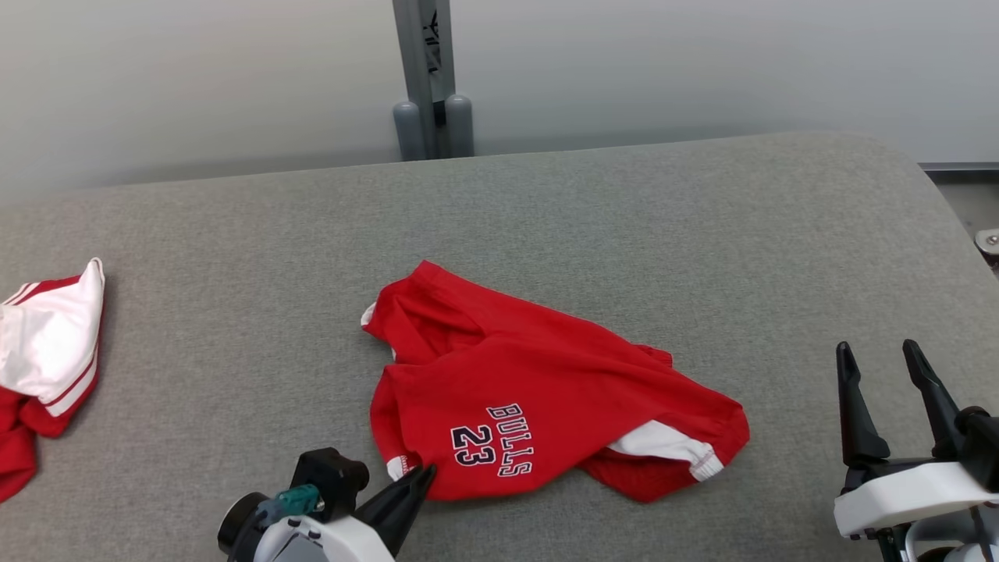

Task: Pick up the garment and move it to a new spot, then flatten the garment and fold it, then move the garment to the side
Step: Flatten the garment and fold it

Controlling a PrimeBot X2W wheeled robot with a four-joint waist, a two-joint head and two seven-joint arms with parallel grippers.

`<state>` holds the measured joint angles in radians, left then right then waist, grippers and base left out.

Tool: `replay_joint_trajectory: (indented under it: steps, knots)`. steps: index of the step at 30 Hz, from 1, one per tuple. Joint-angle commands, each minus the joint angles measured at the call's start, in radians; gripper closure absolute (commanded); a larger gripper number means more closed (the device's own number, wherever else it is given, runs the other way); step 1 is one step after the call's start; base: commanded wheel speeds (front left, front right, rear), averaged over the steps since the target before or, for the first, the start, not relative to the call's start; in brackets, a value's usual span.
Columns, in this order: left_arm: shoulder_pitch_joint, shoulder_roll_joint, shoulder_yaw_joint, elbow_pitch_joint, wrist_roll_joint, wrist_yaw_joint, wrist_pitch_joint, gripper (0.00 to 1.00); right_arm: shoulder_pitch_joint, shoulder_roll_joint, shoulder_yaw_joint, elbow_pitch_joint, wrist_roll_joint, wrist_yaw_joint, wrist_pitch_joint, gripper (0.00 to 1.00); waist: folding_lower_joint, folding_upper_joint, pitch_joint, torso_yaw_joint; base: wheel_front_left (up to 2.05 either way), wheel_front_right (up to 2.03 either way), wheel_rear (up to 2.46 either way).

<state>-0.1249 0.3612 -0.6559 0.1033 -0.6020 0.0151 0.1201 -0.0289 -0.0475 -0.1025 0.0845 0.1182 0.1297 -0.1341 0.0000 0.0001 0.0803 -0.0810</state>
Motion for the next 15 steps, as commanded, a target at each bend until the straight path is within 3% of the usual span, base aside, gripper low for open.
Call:
replay_joint_trajectory:
  steps: [1,6,10,15]
  knots:
    - [0.035,0.034,0.006,-0.093,0.0,0.026,0.034,1.0,-0.003,-0.006,-0.009,0.004,0.001,0.002,-0.011,0.0,0.0,-0.0001,-0.002,0.011,0.0,0.0,0.0]
    - [0.078,0.092,0.028,-0.304,-0.002,0.078,0.088,1.0,-0.016,-0.006,-0.019,0.008,0.0,0.002,-0.013,0.0,0.0,-0.0001,-0.001,0.028,0.0,0.0,0.0]
    - [0.061,0.115,0.053,-0.385,0.009,0.1,0.101,1.0,-0.023,-0.007,-0.019,0.008,0.0,0.002,-0.015,0.0,0.0,-0.0001,0.002,0.033,0.0,0.0,0.0]
    - [-0.024,0.102,0.104,-0.372,-0.006,0.102,0.095,1.0,-0.04,-0.007,-0.023,0.006,0.001,0.002,-0.019,0.0,0.0,-0.0001,0.021,0.037,0.0,0.0,0.0]
